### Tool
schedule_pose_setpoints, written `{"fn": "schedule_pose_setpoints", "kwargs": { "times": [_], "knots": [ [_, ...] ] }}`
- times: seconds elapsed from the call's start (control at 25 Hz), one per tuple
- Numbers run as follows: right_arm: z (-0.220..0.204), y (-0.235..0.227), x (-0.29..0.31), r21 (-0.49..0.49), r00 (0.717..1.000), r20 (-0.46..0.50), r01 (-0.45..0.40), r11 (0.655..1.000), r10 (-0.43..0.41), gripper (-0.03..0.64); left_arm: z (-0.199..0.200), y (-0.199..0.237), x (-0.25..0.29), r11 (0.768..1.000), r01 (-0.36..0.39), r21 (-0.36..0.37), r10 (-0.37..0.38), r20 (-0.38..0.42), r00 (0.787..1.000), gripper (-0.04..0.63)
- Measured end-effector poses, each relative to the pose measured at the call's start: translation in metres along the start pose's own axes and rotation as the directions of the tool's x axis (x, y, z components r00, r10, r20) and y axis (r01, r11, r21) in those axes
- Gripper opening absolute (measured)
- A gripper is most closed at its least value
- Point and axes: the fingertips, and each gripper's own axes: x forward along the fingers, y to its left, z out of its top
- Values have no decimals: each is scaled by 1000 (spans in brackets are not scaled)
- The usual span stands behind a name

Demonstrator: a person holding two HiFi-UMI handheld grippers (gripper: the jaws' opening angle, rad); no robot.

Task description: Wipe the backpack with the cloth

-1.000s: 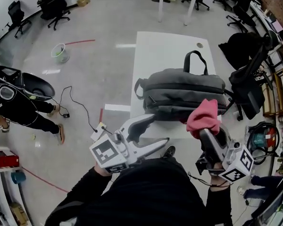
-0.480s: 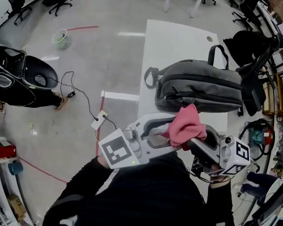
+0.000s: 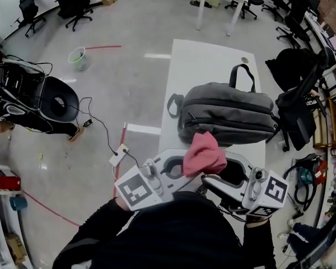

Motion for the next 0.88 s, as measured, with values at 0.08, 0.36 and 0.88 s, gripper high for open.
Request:
{"fn": "schedule_pose_setpoints", "kwargs": {
  "times": [0.08,0.36,0.88],
  "knots": [
    [7,0,-18,-34,1000,6,26,999,-26,190,17,8,0,996,-87,22,87,25,996,55],
    [46,-86,-134,-349,816,130,569,745,-563,189,67,20,51,916,-239,323,260,-23,965,55],
    [77,-89,-176,-374,820,244,573,729,-518,189,88,31,143,467,-102,879,562,-206,801,55]
  ]
}}
